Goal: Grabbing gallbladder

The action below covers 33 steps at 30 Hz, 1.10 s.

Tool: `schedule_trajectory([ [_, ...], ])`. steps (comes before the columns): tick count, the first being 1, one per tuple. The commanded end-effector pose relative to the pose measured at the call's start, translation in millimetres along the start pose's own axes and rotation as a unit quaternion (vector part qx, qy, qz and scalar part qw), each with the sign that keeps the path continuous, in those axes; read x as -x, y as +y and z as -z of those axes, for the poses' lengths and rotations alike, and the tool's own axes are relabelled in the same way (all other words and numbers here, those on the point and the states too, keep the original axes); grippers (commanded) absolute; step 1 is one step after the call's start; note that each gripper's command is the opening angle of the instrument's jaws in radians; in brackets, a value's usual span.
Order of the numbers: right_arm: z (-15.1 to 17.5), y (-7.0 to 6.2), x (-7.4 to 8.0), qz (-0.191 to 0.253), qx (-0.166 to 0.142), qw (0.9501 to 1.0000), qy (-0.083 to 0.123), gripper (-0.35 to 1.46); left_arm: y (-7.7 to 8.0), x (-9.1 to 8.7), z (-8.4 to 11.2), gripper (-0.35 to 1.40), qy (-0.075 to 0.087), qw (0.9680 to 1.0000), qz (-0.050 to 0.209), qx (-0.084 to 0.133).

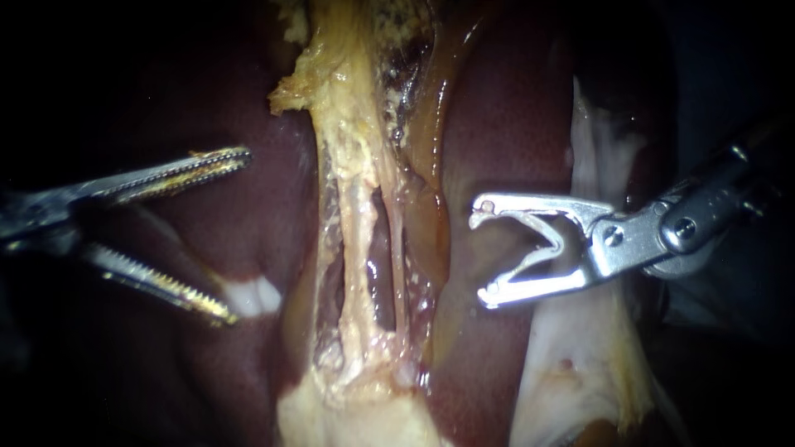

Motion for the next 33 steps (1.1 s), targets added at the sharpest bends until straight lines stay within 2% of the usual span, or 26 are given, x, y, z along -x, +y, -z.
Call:
schedule_trajectory([
  [1, 0.0, 0.0, 0.0, 0.000, 0.000, 1.0000, 0.000, 0.57, 0.0, 0.0, 0.0, 0.98, 0.000, 1.0000, 0.000, 0.000],
  [3, 0.0, 0.0, 0.0, 0.000, 0.000, 1.0000, 0.000, 0.57, 0.0, 0.0, 0.0, 0.98, 0.000, 1.0000, -0.003, 0.000],
  [8, 0.0, 0.0, 0.0, 0.000, 0.000, 1.0000, 0.000, 0.57, 0.6, 0.5, 0.1, 0.93, 0.000, 0.9998, 0.020, 0.002],
  [12, 0.0, -0.1, 0.0, 0.000, 0.000, 1.0000, 0.000, 0.57, 2.5, 1.9, 0.1, 0.88, 0.004, 0.9980, 0.054, 0.032],
  [14, -0.1, -0.1, 0.0, 0.000, 0.000, 1.0000, 0.000, 0.57, 3.7, 2.6, -0.1, 0.83, 0.006, 0.9961, 0.074, 0.048],
  [17, -0.1, 0.0, 0.1, 0.000, 0.000, 1.0000, 0.000, 0.57, 5.7, 3.4, -0.8, 0.74, 0.008, 0.9940, 0.088, 0.065],
  [23, -0.3, 0.0, 0.1, 0.000, 0.000, 1.0000, 0.000, 0.57, 9.3, 3.1, -2.3, 0.71, 0.012, 0.9891, 0.105, 0.103],
  [30, -0.3, 0.0, 0.1, 0.000, 0.000, 1.0000, 0.000, 0.57, 11.4, 1.5, -3.4, 0.66, 0.024, 0.9824, 0.134, 0.128],
  [33, -0.3, 0.0, 0.1, 0.000, 0.000, 1.0000, 0.000, 0.57, 11.9, 1.0, -3.7, 0.61, 0.034, 0.9786, 0.152, 0.135],
])
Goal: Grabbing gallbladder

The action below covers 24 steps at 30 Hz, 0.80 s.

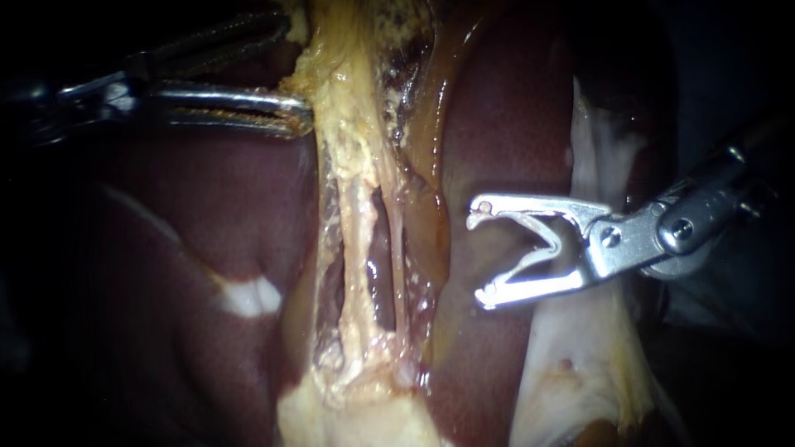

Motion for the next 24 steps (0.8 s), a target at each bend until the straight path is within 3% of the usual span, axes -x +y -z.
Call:
schedule_trajectory([
  [1, 0.0, 0.0, 0.0, 0.000, 0.000, 1.0000, 0.000, 0.57, 0.0, -0.2, -0.1, 0.59, 0.004, 1.0000, 0.007, 0.000],
  [10, 0.0, 0.0, 0.0, 0.000, 0.000, 1.0000, 0.000, 0.57, 0.2, -2.1, -1.0, 0.46, 0.035, 0.9981, 0.050, 0.007],
  [17, 0.0, 0.0, 0.0, 0.000, 0.000, 1.0000, 0.000, 0.57, 0.5, -2.1, -1.9, 0.34, 0.038, 0.9971, 0.065, 0.009],
  [20, 0.0, 0.0, 0.0, 0.000, 0.000, 1.0000, 0.000, 0.57, 0.8, -1.9, -1.9, 0.12, 0.039, 0.9966, 0.072, 0.009],
  [21, 0.0, 0.0, 0.0, 0.000, 0.000, 1.0000, 0.000, 0.57, 0.9, -1.8, -1.8, -0.01, 0.041, 0.9963, 0.075, 0.009],
  [22, 0.0, 0.0, 0.0, 0.000, 0.000, 1.0000, 0.000, 0.57, 1.0, -1.7, -1.7, -0.28, 0.043, 0.9960, 0.078, 0.009],
  [24, 0.0, 0.0, 0.0, 0.000, 0.000, 1.0000, 0.000, 0.57, 1.2, -1.6, -1.4, -0.35, 0.049, 0.9955, 0.081, 0.009],
])
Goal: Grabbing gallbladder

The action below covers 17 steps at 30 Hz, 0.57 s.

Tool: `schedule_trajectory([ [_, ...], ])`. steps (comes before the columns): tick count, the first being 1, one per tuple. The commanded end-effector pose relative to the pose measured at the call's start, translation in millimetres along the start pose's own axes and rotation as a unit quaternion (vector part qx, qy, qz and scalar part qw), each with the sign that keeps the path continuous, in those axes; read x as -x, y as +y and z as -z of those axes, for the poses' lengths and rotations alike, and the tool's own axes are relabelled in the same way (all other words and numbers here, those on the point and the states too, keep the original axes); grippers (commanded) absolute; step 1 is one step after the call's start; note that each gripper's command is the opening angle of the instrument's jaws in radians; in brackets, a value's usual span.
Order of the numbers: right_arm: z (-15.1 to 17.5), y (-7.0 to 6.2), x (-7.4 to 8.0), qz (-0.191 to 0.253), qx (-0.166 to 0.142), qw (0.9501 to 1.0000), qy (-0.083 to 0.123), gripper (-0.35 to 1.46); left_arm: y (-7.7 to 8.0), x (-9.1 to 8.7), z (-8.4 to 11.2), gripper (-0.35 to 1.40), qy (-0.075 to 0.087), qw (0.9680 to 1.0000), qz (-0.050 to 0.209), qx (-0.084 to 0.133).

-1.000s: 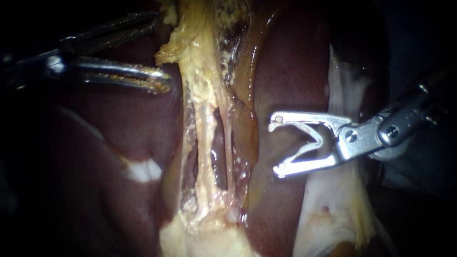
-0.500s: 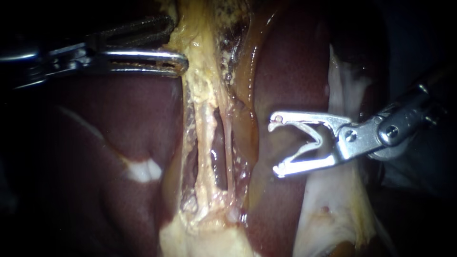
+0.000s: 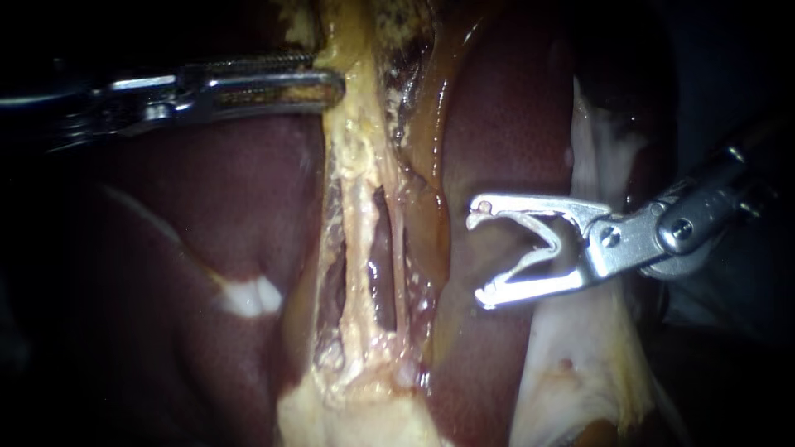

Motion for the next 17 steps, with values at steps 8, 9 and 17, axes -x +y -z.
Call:
schedule_trajectory([
  [8, 0.0, 0.0, 0.0, 0.000, 0.000, 1.0000, 0.000, 0.57, 0.5, -0.2, 0.9, -0.35, 0.032, 0.9994, 0.006, 0.006],
  [9, 0.0, 0.0, 0.0, 0.000, 0.000, 1.0000, 0.000, 0.57, 0.5, -0.2, 0.9, -0.35, 0.032, 0.9994, 0.006, 0.006],
  [17, 0.0, 0.0, 0.0, 0.000, 0.000, 1.0000, 0.000, 0.57, 0.4, -0.3, 0.9, -0.35, 0.033, 0.9993, 0.012, 0.007],
])
